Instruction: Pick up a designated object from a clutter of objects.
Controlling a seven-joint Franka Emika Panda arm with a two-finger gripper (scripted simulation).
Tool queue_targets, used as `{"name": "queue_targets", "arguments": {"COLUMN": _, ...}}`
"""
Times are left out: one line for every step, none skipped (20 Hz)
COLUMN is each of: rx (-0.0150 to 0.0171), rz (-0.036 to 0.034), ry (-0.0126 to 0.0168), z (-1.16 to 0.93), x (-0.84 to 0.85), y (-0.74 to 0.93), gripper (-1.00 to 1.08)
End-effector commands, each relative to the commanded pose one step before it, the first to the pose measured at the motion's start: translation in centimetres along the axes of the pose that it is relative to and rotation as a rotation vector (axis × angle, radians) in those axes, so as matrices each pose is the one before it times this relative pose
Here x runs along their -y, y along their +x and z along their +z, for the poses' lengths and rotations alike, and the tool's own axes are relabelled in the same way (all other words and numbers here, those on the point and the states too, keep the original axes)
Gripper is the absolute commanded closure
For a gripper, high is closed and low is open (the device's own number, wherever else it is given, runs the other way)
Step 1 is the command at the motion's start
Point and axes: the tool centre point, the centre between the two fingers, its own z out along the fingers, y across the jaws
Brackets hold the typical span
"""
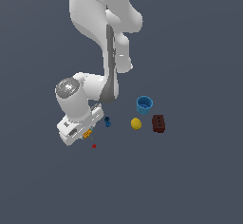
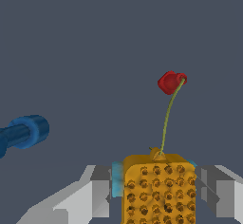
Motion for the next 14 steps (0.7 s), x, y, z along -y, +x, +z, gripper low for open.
{"name": "queue_targets", "arguments": {"rx": -0.00017, "rz": -0.00042, "ry": -0.00062, "z": -1.82, "x": 0.086, "y": 0.015, "gripper": 1.08}}
{"name": "queue_targets", "arguments": {"rx": 0.00029, "rz": -0.00016, "ry": 0.0006, "z": -0.824, "x": 0.064, "y": -0.004, "gripper": 1.08}}
{"name": "queue_targets", "arguments": {"rx": 0.00028, "rz": -0.00016, "ry": 0.00061, "z": -0.882, "x": 0.068, "y": -0.004, "gripper": 1.08}}
{"name": "queue_targets", "arguments": {"rx": 0.00033, "rz": -0.0002, "ry": 0.00075, "z": -0.928, "x": 0.071, "y": -0.002, "gripper": 1.08}}
{"name": "queue_targets", "arguments": {"rx": 0.00025, "rz": -0.00016, "ry": 0.00062, "z": -0.989, "x": 0.075, "y": -0.004, "gripper": 1.08}}
{"name": "queue_targets", "arguments": {"rx": 0.00034, "rz": -0.00022, "ry": 0.00089, "z": -1.022, "x": 0.077, "y": 0.001, "gripper": 1.08}}
{"name": "queue_targets", "arguments": {"rx": 0.00027, "rz": -0.00019, "ry": 0.00078, "z": -1.077, "x": 0.08, "y": -0.001, "gripper": 1.08}}
{"name": "queue_targets", "arguments": {"rx": 0.00029, "rz": -0.00022, "ry": 0.00091, "z": -1.115, "x": 0.081, "y": 0.001, "gripper": 1.08}}
{"name": "queue_targets", "arguments": {"rx": 0.00027, "rz": -0.00021, "ry": 0.00091, "z": -1.159, "x": 0.083, "y": 0.002, "gripper": 1.08}}
{"name": "queue_targets", "arguments": {"rx": 0.00025, "rz": -0.00021, "ry": 0.00092, "z": -1.2, "x": 0.085, "y": 0.002, "gripper": 1.08}}
{"name": "queue_targets", "arguments": {"rx": 0.00023, "rz": -0.0002, "ry": 0.00093, "z": -1.217, "x": 0.085, "y": 0.003, "gripper": 1.08}}
{"name": "queue_targets", "arguments": {"rx": 0.00022, "rz": -0.0002, "ry": 0.00093, "z": -1.201, "x": 0.082, "y": 0.004, "gripper": 1.08}}
{"name": "queue_targets", "arguments": {"rx": 0.00022, "rz": -0.00019, "ry": 0.00093, "z": -1.18, "x": 0.078, "y": 0.005, "gripper": 1.08}}
{"name": "queue_targets", "arguments": {"rx": 0.00021, "rz": -0.00019, "ry": 0.00093, "z": -1.162, "x": 0.075, "y": 0.006, "gripper": 1.08}}
